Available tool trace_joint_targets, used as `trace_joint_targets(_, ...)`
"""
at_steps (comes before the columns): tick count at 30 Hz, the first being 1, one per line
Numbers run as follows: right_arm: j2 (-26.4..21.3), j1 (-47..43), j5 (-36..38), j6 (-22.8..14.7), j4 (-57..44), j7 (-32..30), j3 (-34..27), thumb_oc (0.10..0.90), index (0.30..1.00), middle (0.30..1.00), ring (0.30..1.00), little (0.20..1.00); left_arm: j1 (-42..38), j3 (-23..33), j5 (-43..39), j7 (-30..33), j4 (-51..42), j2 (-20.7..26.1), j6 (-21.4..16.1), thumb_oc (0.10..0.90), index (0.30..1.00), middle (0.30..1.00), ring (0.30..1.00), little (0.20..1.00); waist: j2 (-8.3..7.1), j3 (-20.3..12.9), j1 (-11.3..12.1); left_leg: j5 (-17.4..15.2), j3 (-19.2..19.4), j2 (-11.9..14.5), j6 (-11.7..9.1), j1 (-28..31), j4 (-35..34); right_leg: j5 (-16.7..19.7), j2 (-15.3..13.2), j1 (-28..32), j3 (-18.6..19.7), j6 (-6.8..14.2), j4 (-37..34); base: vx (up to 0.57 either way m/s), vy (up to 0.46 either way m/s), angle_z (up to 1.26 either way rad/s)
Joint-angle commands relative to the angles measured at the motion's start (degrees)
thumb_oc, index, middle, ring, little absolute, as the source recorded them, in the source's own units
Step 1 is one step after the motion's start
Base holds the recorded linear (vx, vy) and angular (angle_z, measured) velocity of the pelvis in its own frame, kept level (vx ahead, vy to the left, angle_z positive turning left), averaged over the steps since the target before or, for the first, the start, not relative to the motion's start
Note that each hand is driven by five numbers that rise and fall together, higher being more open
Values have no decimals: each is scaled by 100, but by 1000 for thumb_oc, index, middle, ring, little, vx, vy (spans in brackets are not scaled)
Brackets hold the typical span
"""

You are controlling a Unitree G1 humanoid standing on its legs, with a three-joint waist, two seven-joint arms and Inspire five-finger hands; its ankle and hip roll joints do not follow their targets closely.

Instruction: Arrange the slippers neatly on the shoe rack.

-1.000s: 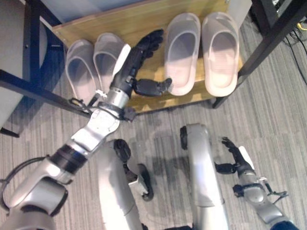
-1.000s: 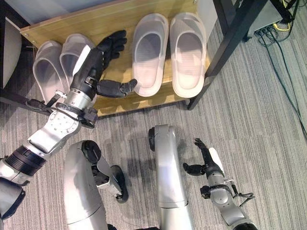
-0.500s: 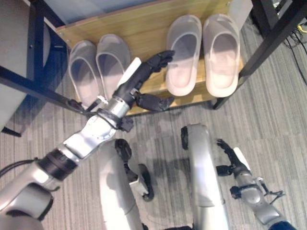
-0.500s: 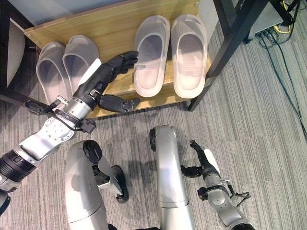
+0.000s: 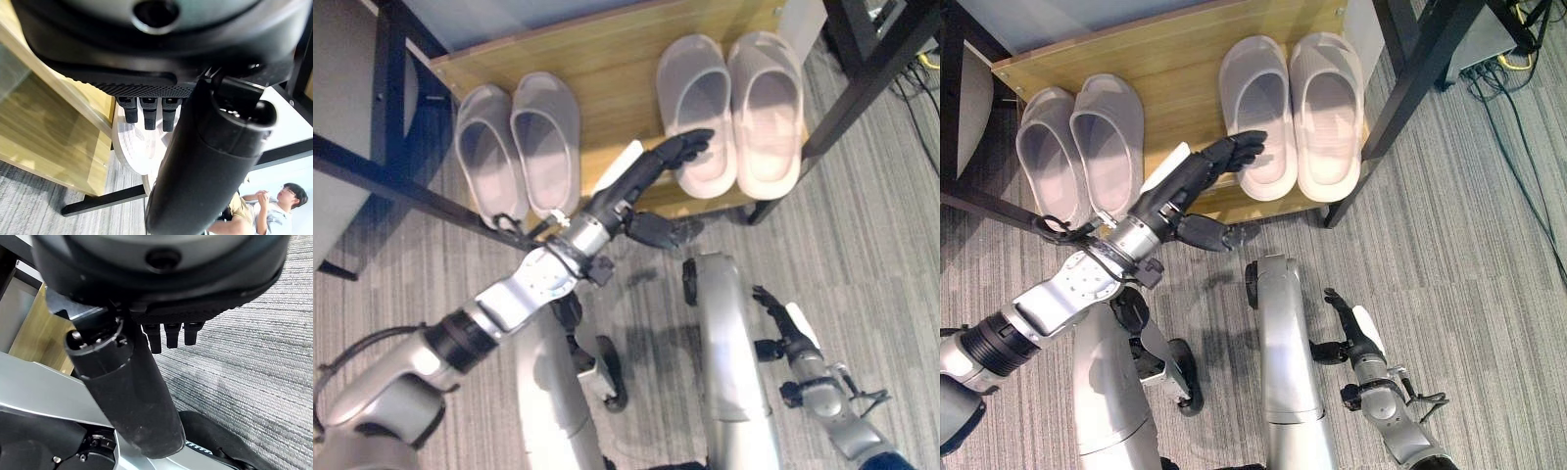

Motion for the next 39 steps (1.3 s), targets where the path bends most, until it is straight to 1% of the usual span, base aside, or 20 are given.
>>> trace_joint_targets(1, -270, -118, -166, -310, -755, -182, -130, 800, 900, 900, 900, 900, -1107, 47, 201, 53, -189, -593, -483, 800, 900, 900, 900, 900, -26, -181, -1, 163, -671, -6, -437, -313, -522, -108, -677, 99, 178, -134, -474, 0, 0, 0)
trace_joint_targets(2, -279, -151, -173, -306, -732, -197, -99, 800, 900, 900, 900, 900, -1171, 42, 260, 88, -121, -701, -478, 800, 900, 900, 900, 900, -25, -181, 1, 165, -677, -19, -432, -313, -515, -117, -681, 99, 172, -137, -477, 0, 0, 0)
trace_joint_targets(4, -275, -172, -182, -300, -722, -203, -96, 800, 900, 900, 900, 900, -1192, 47, 286, 107, -93, -734, -479, 800, 900, 900, 900, 900, -22, -181, 11, 165, -679, -20, -433, -313, -521, -113, -684, 99, 168, -136, -482, 0, 0, 0)
trace_joint_targets(9, -247, -161, -188, -326, -698, -232, -108, 800, 900, 900, 900, 900, -1076, 259, 331, 257, -27, -516, -546, 800, 900, 900, 900, 900, 2, -181, 42, 173, -688, -34, -437, -313, -519, -92, -664, 99, 166, -138, -493, 0, 0, 0)
trace_joint_targets(12, -227, -152, -215, -354, -669, -271, -102, 800, 900, 900, 900, 900, -859, 553, 286, 425, -113, -289, -632, 800, 900, 900, 900, 900, 31, -181, 83, 178, -686, -50, -434, -313, -524, -84, -670, 99, 149, -155, -490, 0, 0, 0)
trace_joint_targets(14, -221, -152, -225, -359, -662, -289, -101, 800, 900, 900, 900, 900, -789, 653, 298, 479, -163, -245, -662, 800, 900, 900, 900, 900, 35, -181, 95, 181, -680, -52, -435, -313, -529, -79, -673, 99, 154, -159, -491, 0, 0, 0)
trace_joint_targets(15, -187, -149, -265, -369, -656, -329, -116, 800, 900, 900, 900, 900, -519, 946, 324, 591, -370, -97, -725, 800, 900, 900, 900, 900, 68, -181, 140, 189, -675, -69, -438, -313, -543, -66, -670, 99, 151, -160, -505, 0, 0, 0)
trace_joint_targets(18, -113, -194, -314, -389, -615, -333, -155, 800, 900, 900, 900, 900, -61, 1413, 456, 719, -653, 22, -785, 800, 900, 900, 900, 900, 85, -181, 234, 188, -654, -104, -423, -313, -580, -16, -627, 99, 165, -162, -533, 29, 1, 1)
trace_joint_targets(22, -25, -435, -352, -408, -489, -392, -256, 800, 900, 900, 900, 900, 729, 2107, 728, 808, -1043, -140, -809, 800, 900, 900, 900, 900, 73, -181, 384, 232, -575, -130, -409, -313, -852, 115, -542, 99, 155, -195, -746, 35, -9, 4)
trace_joint_targets(23, -21, -552, -348, -412, -449, -417, -264, 800, 900, 900, 900, 900, 840, 2206, 782, 808, -1099, -199, -802, 800, 900, 900, 900, 900, 60, -181, 406, 279, -553, -130, -392, -313, -1048, 182, -526, 99, 122, -232, -924, 0, 0, 0)
trace_joint_targets(25, 14, -936, -366, -408, -352, -496, -354, 800, 900, 900, 900, 900, 855, 2422, 906, 800, -1141, -368, -814, 800, 900, 900, 900, 900, -14, -181, 549, 421, -448, -118, -390, -313, -1753, 366, -479, 99, 59, -266, -1541, -121, 19, -3)
trace_joint_targets(27, 21, -1296, -387, -409, -274, -556, -482, 800, 900, 900, 900, 900, 808, 2591, 1010, 772, -1183, -474, -813, 800, 900, 900, 900, 900, -65, -181, 656, 702, -409, -185, -401, -313, -2362, 643, -419, 99, -42, -271, -2136, -191, 25, -12)
trace_joint_targets(29, 55, -1576, -366, -428, -257, -576, -635, 800, 900, 900, 900, 900, 873, 2742, 1128, 730, -1232, -561, -830, 800, 900, 900, 900, 900, -44, -186, 735, 997, -426, -222, -370, -313, -2809, 878, -436, 121, -185, -293, -2609, -163, 21, -6)
trace_joint_targets(31, 119, -1681, -358, -446, -178, -605, -657, 800, 900, 900, 900, 900, 1142, 2730, 1166, 628, -1253, -702, -820, 800, 900, 900, 900, 900, 82, -547, 770, 1333, -531, -264, -332, -313, -3426, 1073, -555, 224, -447, -304, -3263, -120, 20, -1)
trace_joint_targets(32, 161, -1710, -332, -454, -126, -604, -684, 800, 900, 900, 900, 900, 1285, 2715, 1235, 554, -1214, -740, -811, 800, 900, 900, 900, 900, 107, -726, 792, 1458, -538, -278, -314, -298, -3680, 1142, -609, 273, -558, -303, -3554, -108, 12, 14)
trace_joint_targets(35, 292, -1722, -222, -469, 80, -525, -657, 800, 900, 900, 900, 900, 1807, 2539, 1229, 275, -1018, -905, -779, 800, 900, 900, 900, 900, 103, -1004, 811, 1899, -512, -296, -298, 381, -4898, 1478, -666, 989, -828, -356, -4704, -149, -13, 26)
trace_joint_targets(36, 400, -1766, -168, -472, 257, -456, -582, 800, 900, 900, 900, 900, 2126, 2418, 1257, 86, -817, -1037, -737, 800, 900, 900, 900, 900, 76, -1116, 826, 2162, -496, -346, -314, 941, -5693, 1726, -665, 1553, -992, -359, -5537, -120, -33, 21)
trace_joint_targets(37, 401, -1770, -168, -474, 259, -456, -581, 800, 900, 900, 900, 900, 2125, 2420, 1257, 86, -817, -1036, -738, 800, 900, 900, 900, 900, 78, -1108, 820, 2209, -496, -353, -312, 962, -5745, 1768, -669, 1575, -1000, -362, -5584, -115, -24, 23)
trace_joint_targets(38, 466, -1797, -122, -479, 363, -413, -544, 800, 900, 900, 900, 900, 2248, 2364, 1338, 19, -674, -1089, -713, 800, 900, 900, 900, 900, 62, -1176, 833, 2325, -488, -400, -323, 1151, -6060, 1863, -645, 1777, -1048, -352, -5912, -82, -10, 19)
trace_joint_targets(39, 564, -1811, -81, -490, 476, -377, -483, 800, 900, 900, 900, 900, 2401, 2251, 1353, -54, -509, -1203, -701, 800, 900, 900, 900, 900, 54, -1182, 827, 2506, -460, -450, -328, 1497, -6512, 2014, -633, 2109, -1117, -347, -6333, -79, -15, 17)
